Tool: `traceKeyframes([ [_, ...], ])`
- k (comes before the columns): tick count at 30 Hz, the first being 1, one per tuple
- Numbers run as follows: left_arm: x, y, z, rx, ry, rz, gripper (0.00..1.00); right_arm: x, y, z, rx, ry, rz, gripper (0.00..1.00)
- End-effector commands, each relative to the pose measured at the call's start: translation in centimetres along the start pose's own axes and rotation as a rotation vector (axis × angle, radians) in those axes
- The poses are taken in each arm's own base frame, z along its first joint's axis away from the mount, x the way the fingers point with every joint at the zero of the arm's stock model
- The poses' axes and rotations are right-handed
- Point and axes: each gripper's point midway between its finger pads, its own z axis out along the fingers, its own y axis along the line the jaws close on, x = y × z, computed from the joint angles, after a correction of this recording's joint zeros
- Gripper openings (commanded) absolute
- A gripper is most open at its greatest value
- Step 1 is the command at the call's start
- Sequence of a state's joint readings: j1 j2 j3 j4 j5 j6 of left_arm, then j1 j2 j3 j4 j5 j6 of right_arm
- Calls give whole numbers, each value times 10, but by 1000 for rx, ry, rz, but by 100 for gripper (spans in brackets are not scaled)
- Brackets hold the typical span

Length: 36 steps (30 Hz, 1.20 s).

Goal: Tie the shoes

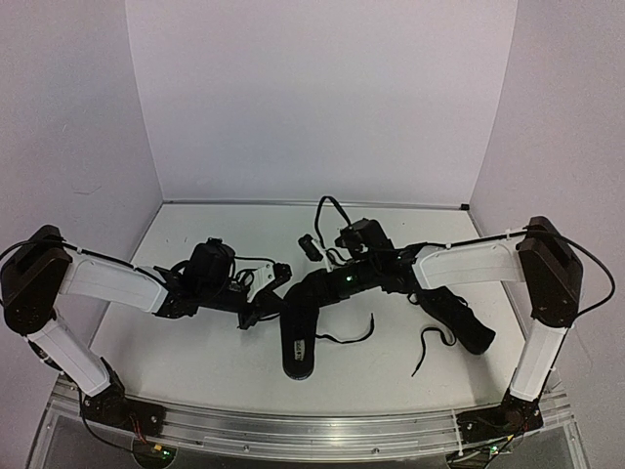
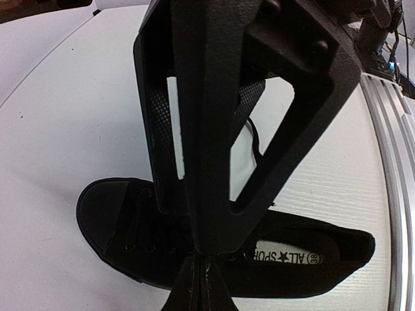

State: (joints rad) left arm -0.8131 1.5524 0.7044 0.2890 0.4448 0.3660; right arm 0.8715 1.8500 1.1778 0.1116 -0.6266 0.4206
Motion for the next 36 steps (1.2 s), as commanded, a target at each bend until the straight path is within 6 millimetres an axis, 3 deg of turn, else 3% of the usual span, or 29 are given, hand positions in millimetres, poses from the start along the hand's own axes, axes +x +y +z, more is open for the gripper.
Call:
traceKeyframes([
  [1, -31, 3, -3, -4, -82, 34, 0, -9, 11, 0, -28, -19, -24, 31],
  [6, -35, 6, -4, -16, -96, 34, 0, -7, 11, 2, -31, -4, -19, 38],
  [13, -43, 9, -5, -29, -114, 42, 0, -4, 10, 2, -32, 10, -24, 36],
  [19, -44, 10, -4, -28, -116, 44, 0, -2, 7, 4, -22, 17, -20, 25],
  [23, -45, 9, -4, -24, -119, 44, 1, -4, 6, 4, -12, 11, -22, 6],
  [24, -45, 9, -4, -23, -119, 43, 2, -5, 6, 4, -11, 10, -22, 0],
  [26, -42, 7, -4, -17, -112, 37, 10, -7, 7, 2, -10, 3, -27, 0],
  [28, -38, 6, -5, -14, -105, 26, 25, -9, 8, -1, -2, -7, -30, 0],
  [31, -32, 1, -4, 2, -102, 3, 39, -11, 10, -6, 8, -21, -34, 0],
  [36, -28, -1, 0, 17, -111, -23, 48, -11, 10, -11, 19, -30, -32, 0],
])
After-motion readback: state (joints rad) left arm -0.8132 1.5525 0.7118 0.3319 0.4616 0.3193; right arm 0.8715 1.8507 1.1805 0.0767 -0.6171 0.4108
